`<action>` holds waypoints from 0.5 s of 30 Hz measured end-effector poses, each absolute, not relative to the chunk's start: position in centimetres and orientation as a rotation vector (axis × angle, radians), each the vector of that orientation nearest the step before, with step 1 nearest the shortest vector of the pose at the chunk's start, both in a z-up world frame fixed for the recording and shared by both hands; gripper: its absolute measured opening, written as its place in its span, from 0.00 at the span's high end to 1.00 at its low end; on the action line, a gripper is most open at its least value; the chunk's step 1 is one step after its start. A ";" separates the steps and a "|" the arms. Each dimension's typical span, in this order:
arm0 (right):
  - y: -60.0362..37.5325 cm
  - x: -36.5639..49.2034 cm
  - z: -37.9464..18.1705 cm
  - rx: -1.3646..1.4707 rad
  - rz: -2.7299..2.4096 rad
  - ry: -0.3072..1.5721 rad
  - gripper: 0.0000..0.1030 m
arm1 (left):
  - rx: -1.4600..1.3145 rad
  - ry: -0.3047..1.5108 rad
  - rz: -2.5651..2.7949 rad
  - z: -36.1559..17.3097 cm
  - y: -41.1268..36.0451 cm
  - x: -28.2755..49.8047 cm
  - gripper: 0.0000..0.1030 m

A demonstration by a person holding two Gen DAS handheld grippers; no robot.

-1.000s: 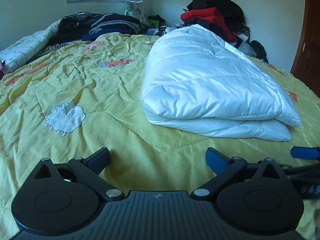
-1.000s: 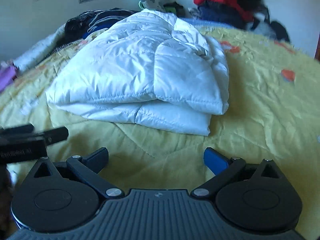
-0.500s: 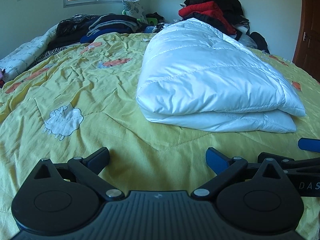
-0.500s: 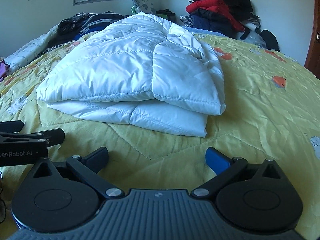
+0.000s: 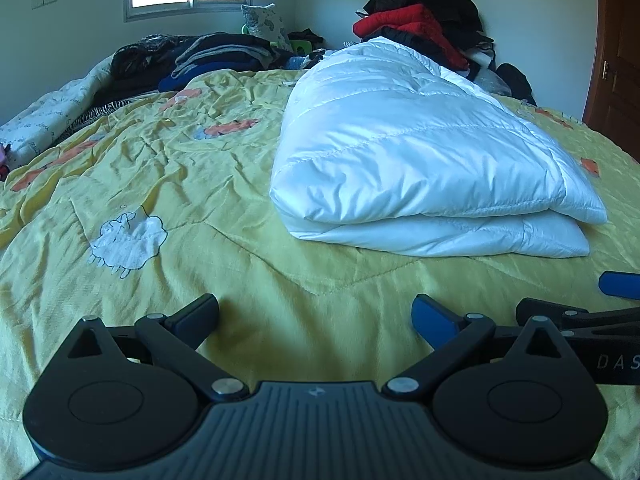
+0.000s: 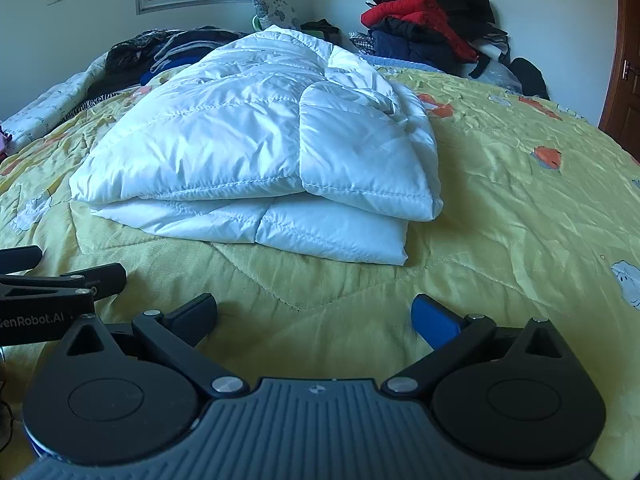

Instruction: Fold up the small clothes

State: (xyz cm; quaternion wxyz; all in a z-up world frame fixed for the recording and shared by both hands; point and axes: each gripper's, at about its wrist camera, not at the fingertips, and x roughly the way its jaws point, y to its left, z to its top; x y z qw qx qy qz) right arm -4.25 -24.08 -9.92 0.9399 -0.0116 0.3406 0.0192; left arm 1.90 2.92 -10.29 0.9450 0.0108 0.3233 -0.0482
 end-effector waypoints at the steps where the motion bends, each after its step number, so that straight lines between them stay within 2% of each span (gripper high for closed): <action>1: -24.1 -4.3 -9.9 -0.024 0.039 0.695 0.01 | 0.022 0.658 -0.099 -10.3 2.9 1.9 0.00; 15: -24.1 -4.2 -9.9 -0.023 0.039 0.695 0.01 | 0.046 0.681 -0.117 -10.1 2.8 2.2 0.00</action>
